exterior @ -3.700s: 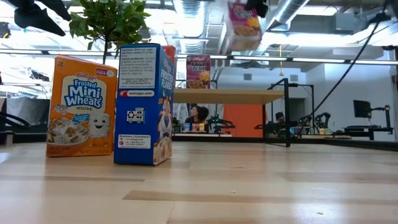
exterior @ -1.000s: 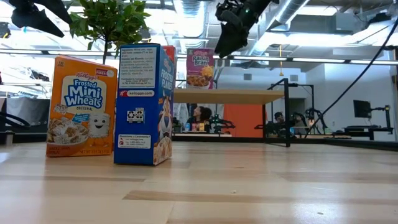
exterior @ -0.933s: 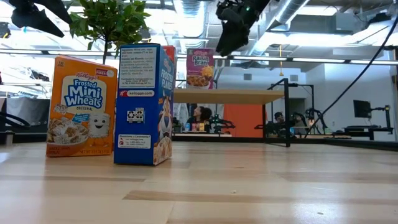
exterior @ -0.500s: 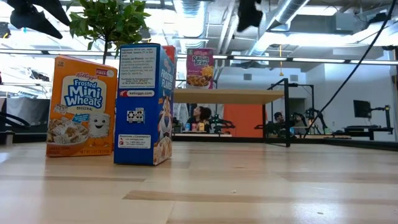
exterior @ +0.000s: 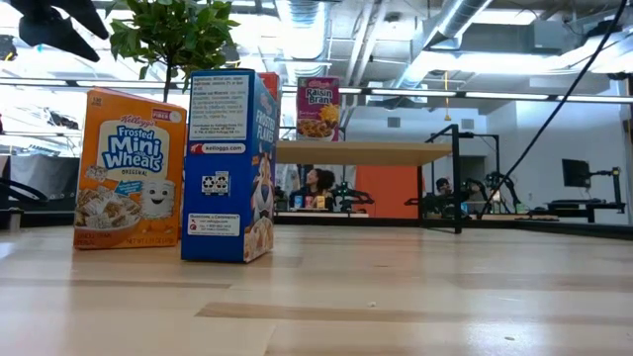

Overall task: Stack cereal on shelf
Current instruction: Put the top orange cereal box on the shelf

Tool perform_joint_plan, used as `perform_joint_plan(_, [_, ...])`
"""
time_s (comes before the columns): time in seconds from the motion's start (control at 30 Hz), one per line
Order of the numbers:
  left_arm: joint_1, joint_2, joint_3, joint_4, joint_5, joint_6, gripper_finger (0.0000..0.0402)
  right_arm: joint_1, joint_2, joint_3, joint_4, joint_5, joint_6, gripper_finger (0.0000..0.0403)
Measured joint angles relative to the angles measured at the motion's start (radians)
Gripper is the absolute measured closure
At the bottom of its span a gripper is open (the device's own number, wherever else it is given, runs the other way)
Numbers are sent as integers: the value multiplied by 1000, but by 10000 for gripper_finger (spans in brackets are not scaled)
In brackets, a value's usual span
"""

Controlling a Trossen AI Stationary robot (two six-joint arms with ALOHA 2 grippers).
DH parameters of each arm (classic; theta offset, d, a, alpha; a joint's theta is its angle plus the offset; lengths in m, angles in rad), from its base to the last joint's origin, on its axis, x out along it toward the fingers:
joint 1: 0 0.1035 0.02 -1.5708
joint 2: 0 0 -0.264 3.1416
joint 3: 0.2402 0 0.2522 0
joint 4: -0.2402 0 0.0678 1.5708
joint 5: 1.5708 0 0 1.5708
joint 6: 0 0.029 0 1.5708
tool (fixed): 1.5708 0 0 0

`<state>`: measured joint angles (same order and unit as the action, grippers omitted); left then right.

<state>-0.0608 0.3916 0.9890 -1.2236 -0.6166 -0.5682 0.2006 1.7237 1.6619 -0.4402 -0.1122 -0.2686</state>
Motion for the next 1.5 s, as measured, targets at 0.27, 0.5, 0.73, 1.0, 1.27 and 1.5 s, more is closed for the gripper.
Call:
perform_joint_plan(0.27, [0,0,0,-26,28,-1,81,-78,29,-47,160,141,112,112])
perform_joint_plan(0.5, [0,0,0,-27,27,-12,81,-149,158,-47,206,136,216,112])
perform_joint_plan(0.73, [0,0,0,-28,20,-19,81,-176,239,-48,227,73,219,112])
perform_joint_plan(1.0, [0,0,0,-28,3,-28,81,-203,295,-47,236,58,241,112])
perform_joint_plan(1.27, [0,0,0,-28,0,-39,81,-219,315,-48,211,58,261,67])
perform_joint_plan(1.5, [0,0,0,-28,-19,-47,81,-220,312,-46,212,59,210,6])
